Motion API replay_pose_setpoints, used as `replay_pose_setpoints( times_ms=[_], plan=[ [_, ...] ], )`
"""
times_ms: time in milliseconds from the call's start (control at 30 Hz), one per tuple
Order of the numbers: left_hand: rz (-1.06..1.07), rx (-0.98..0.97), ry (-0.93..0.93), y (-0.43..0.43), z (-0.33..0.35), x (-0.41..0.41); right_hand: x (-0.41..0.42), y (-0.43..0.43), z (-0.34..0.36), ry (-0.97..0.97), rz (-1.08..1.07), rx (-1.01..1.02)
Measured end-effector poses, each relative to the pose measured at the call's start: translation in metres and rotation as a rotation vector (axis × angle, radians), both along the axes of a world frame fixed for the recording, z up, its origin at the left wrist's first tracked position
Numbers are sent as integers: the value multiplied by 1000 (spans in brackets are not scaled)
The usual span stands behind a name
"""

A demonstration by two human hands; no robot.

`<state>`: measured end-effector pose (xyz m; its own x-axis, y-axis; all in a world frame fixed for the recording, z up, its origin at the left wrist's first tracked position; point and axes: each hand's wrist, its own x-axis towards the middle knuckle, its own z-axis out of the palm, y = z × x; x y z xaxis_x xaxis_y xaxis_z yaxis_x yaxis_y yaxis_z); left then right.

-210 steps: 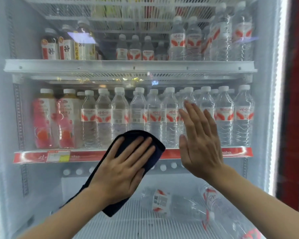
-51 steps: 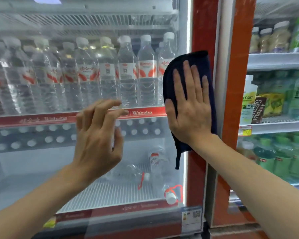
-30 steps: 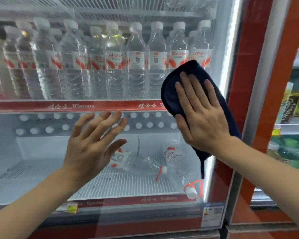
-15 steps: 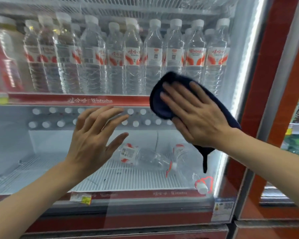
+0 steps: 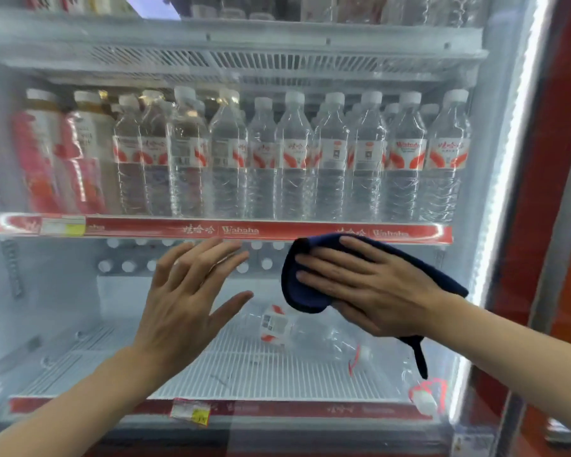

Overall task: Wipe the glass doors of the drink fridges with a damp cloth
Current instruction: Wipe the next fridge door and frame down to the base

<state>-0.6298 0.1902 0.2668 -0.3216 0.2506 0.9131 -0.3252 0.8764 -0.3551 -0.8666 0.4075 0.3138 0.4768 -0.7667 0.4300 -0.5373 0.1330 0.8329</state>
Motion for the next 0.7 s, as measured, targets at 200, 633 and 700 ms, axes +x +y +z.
replay_pose_setpoints(
  times_ms=[200,633,700],
  plan=[
    [71,61,-12,-23,2,19,40,-43,44,-333,18,-456],
    [-41,46,-66,-35,9,36,55,-56,-13,2,-42,11],
    [-15,48,-12,-45,11,48,62,-64,19,-84,-24,-121]
  ],
)
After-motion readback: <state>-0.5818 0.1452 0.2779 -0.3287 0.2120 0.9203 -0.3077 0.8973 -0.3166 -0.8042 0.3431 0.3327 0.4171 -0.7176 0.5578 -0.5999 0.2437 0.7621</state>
